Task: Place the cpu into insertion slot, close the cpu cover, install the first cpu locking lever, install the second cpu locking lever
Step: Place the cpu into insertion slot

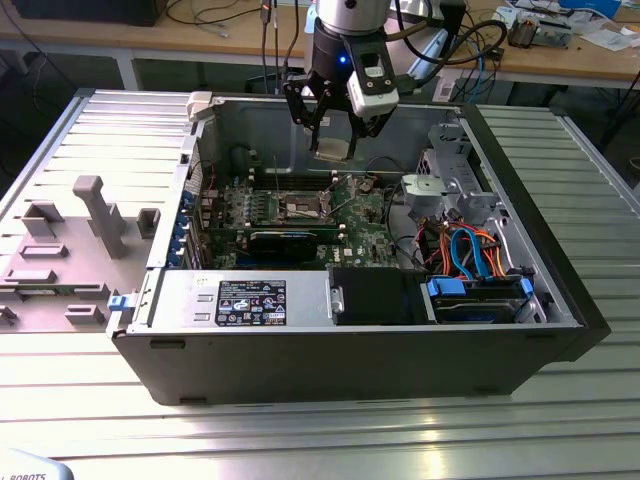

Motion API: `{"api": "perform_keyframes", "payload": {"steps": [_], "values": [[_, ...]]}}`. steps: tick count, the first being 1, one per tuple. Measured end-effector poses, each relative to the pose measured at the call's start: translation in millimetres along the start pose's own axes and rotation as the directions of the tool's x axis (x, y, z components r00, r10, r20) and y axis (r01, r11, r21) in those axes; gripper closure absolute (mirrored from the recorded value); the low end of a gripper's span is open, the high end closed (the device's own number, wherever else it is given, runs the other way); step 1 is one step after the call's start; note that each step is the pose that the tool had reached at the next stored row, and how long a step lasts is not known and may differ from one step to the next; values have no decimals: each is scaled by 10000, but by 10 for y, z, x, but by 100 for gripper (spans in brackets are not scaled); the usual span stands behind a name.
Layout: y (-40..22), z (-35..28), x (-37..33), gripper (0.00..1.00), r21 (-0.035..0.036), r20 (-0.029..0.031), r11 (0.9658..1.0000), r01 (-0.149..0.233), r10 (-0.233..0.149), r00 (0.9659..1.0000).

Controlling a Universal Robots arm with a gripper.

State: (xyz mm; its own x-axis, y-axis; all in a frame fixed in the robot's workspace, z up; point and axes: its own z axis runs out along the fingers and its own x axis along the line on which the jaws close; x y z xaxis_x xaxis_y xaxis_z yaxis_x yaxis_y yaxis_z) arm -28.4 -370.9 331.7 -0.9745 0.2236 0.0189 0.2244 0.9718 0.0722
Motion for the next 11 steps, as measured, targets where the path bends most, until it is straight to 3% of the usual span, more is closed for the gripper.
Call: {"api": "perform_keyframes", "payload": {"steps": [11], "values": [[0,2,0,46,-2,7,10000,-99,99,10000]]}}
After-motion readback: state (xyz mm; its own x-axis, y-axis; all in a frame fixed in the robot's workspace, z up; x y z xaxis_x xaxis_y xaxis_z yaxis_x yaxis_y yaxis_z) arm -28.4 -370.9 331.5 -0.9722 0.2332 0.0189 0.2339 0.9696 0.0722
